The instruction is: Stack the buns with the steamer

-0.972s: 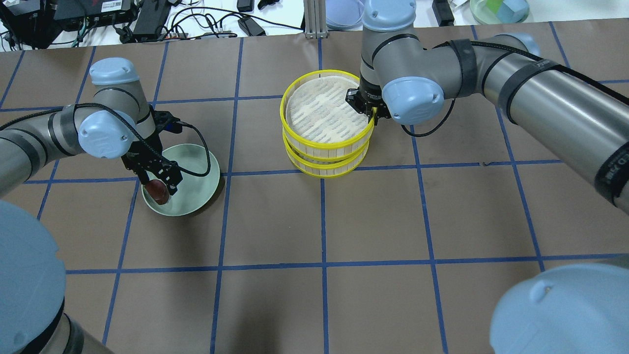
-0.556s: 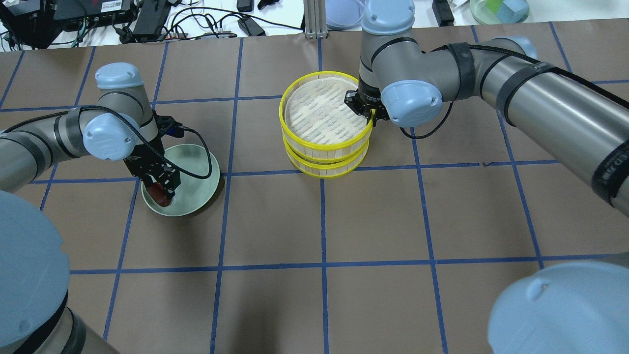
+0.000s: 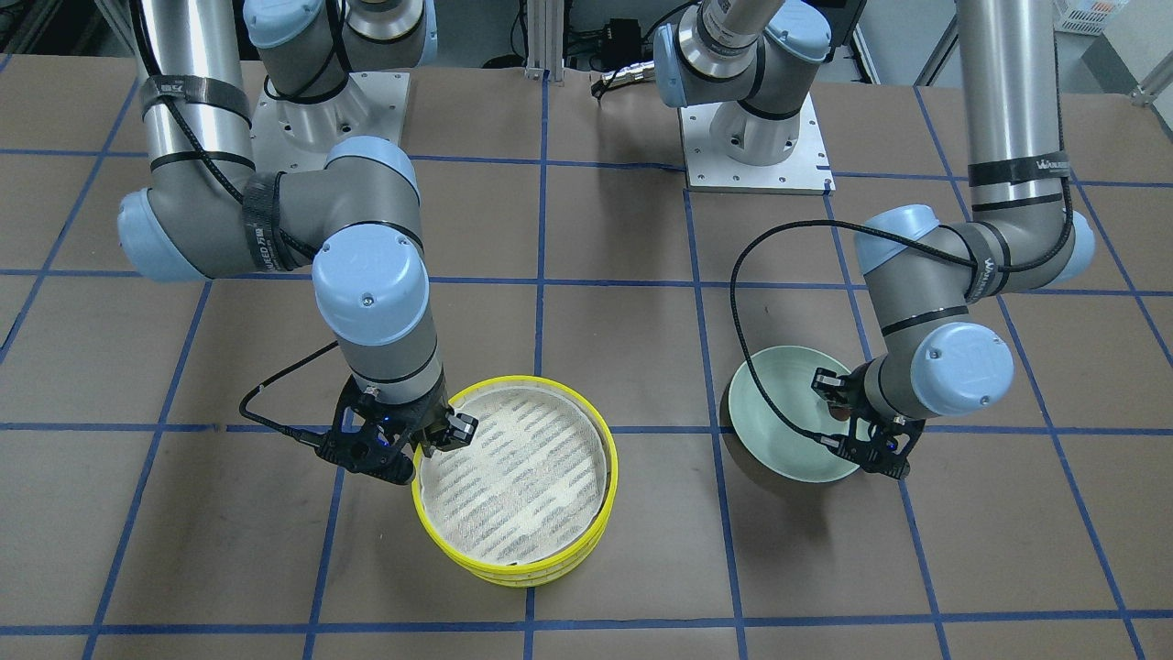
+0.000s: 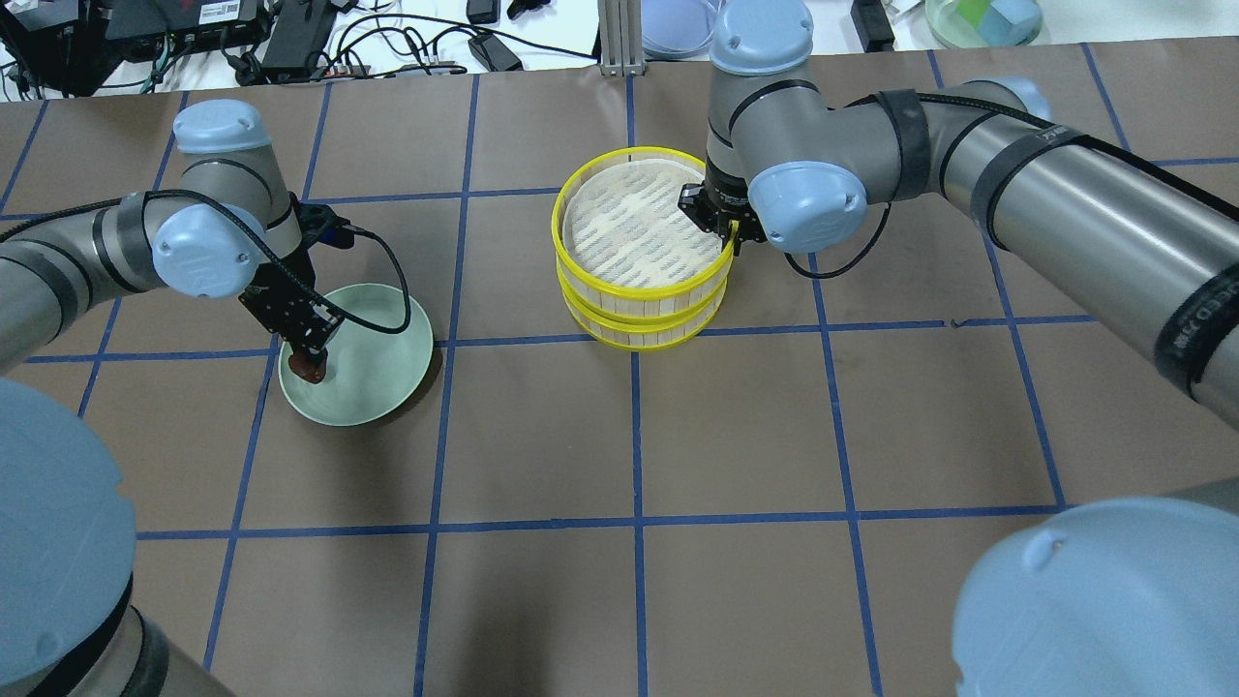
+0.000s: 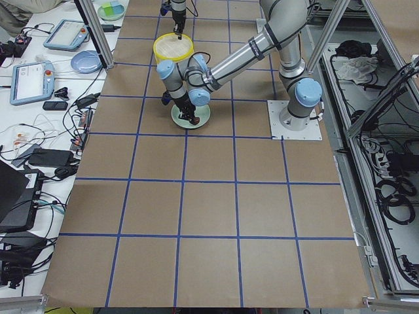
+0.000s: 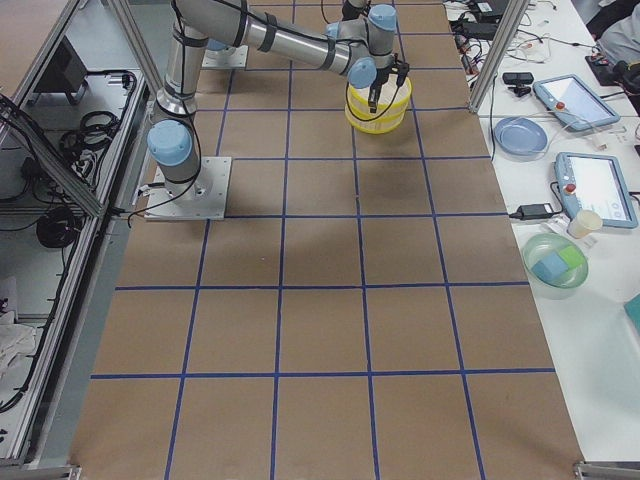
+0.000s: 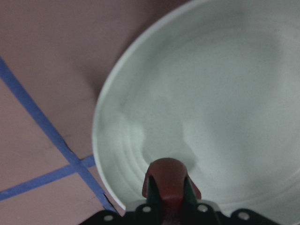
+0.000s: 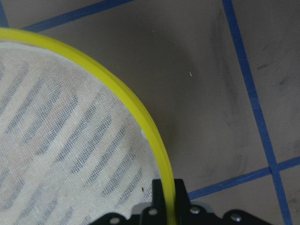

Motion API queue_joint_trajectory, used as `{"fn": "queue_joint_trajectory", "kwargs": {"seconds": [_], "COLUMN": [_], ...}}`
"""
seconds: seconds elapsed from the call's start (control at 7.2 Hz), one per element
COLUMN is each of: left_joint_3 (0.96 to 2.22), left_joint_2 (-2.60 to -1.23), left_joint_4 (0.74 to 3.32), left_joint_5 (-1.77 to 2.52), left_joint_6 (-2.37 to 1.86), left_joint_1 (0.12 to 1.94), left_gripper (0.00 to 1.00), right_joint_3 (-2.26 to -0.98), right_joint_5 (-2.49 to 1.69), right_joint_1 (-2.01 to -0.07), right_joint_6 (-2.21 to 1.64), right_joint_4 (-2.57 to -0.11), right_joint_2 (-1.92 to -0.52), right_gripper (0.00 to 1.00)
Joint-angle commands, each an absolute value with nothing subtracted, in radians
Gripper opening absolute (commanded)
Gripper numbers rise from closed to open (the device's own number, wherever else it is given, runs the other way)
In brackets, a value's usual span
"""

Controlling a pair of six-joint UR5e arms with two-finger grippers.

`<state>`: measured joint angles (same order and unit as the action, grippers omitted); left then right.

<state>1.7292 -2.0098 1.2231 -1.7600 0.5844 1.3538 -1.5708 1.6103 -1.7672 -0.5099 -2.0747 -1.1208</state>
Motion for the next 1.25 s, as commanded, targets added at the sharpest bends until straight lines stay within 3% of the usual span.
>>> {"fn": "queue_joint_trajectory", "kwargs": {"seconds": [0.0,1.11], "left_joint_3": [1.607,1.523], "left_joint_2": [-1.985,-1.833], "left_joint_4": [1.288,1.241], "left_joint_5": [-1.728,-1.646], "left_joint_6": [0.571,0.203], "left_joint_1": [1.355,1.448], "left_gripper": [0.0,0.0], "right_joint_3": [-1.571,-1.572], "right_joint_5": [1.609,1.609], "right_joint_1": [-1.767,-1.767], "right_joint_6": [-0.522,-0.52], "right_joint_4": [-2.072,-2.06], "right_joint_2": [-1.12,-1.127], "right_gripper": [0.0,0.0]}}
